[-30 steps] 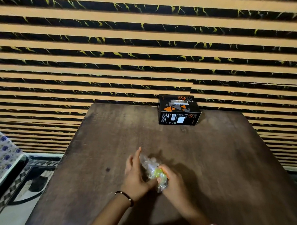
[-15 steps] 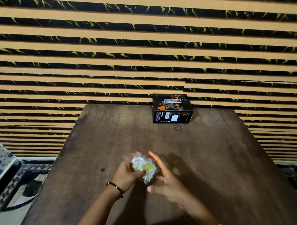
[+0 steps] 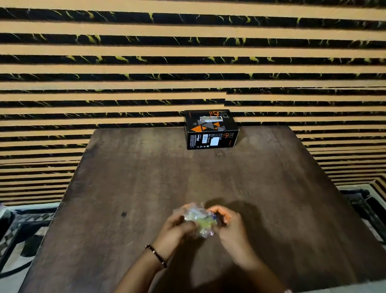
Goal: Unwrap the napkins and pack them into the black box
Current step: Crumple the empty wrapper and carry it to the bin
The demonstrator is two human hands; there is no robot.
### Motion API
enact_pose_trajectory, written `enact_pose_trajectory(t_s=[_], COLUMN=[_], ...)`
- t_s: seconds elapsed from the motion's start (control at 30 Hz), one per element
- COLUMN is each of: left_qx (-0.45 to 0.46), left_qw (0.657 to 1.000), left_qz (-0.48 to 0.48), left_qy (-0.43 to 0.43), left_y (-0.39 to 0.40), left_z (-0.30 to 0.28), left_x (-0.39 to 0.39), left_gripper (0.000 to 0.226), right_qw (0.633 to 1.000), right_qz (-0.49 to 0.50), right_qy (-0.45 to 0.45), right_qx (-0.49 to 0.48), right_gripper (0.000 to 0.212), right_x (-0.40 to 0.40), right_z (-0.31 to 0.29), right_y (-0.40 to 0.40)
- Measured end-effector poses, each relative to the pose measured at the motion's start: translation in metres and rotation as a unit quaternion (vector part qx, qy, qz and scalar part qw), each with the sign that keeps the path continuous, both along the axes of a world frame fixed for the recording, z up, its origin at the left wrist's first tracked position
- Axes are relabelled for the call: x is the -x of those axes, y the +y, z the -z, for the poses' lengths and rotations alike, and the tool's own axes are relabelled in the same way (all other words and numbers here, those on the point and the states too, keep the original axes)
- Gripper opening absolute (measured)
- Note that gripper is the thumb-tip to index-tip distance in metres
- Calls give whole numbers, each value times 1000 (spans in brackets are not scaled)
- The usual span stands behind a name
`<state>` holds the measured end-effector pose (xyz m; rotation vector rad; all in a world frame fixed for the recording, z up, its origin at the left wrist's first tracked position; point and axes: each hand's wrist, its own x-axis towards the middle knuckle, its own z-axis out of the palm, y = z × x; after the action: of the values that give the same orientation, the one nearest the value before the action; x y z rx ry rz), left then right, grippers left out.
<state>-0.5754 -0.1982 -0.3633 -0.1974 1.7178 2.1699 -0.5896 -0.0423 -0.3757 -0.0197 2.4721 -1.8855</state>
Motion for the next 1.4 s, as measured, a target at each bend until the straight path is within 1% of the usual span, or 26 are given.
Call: enact_pose_trajectory(t_s=[0.03, 0.1, 0.17, 0.23, 0.27, 0.3, 0.37, 0.43, 0.5, 0.57, 0.7, 0.83, 0.9, 0.97, 1.03, 1.13, 1.17, 1.23, 1.3, 1.4], left_qx=[-17, -14, -19, -24, -19, -18, -13, 8, 36, 42, 10, -20, -5, 13, 6, 3, 13, 43, 48, 52], left_qw=[999, 998, 997, 998, 998, 997, 996, 997, 996, 996, 995, 990, 988, 984, 980, 964, 961, 956, 949, 938], left_qz=[3, 27, 28, 10, -8, -28, -44, -39, -21, 8, 46, 76, 99, 133, 153, 218, 229, 249, 270, 300], left_qy=[-34, -63, -64, -58, -61, -67, -73, -71, -74, -81, -90, -113, -120, -118, -127, -153, -154, -151, -159, -166], left_y=[3, 10, 21, 34, 42, 48, 61, 71, 86, 105, 166, 242, 270, 306, 330, 372, 380, 406, 425, 445], left_z=[-1, -3, -3, -7, -9, -12, -18, -20, -22, -22, -33, -44, -40, -36, -36, -43, -44, -48, -50, -51], left_x=[-3, -8, -11, -10, -10, -10, -11, -11, -12, -15, -37, -71, -81, -96, -103, -118, -121, -133, -140, -140], left_gripper=[28, 19, 14, 15, 15, 15, 17, 22, 25, 24, 23, 20, 16, 5, 26, 65, 71, 72, 69, 55], right_qw=[1000, 999, 999, 998, 997, 997, 997, 992, 987, 987, 988, 989, 986, 983, 981, 976, 975, 971, 967, 962], right_qz=[-7, -1, 12, 18, 17, 8, -37, -105, -131, -110, -40, 53, 92, 138, 158, 193, 199, 212, 222, 242], right_qy=[-2, -14, -18, -10, -10, -10, 2, 2, 6, 13, 35, 63, 75, 80, 80, 77, 77, 83, 97, 110], right_qx=[-13, -31, -46, -65, -76, -81, -72, -66, -89, -118, -148, -126, -114, -93, -80, -66, -64, -72, -73, -65], right_gripper=[46, 43, 42, 41, 46, 56, 74, 78, 72, 71, 67, 66, 66, 67, 66, 63, 61, 55, 49, 37], right_x=[-2, -8, -16, -23, -27, -30, -40, -46, -52, -59, -87, -131, -147, -171, -187, -218, -223, -239, -248, -252], right_z=[-2, -4, -9, -11, -15, -19, -28, -36, -38, -38, -42, -48, -48, -51, -53, -57, -57, -57, -55, -49], right_y=[4, 11, 20, 30, 36, 40, 54, 65, 80, 98, 152, 219, 247, 282, 306, 345, 353, 378, 397, 413])
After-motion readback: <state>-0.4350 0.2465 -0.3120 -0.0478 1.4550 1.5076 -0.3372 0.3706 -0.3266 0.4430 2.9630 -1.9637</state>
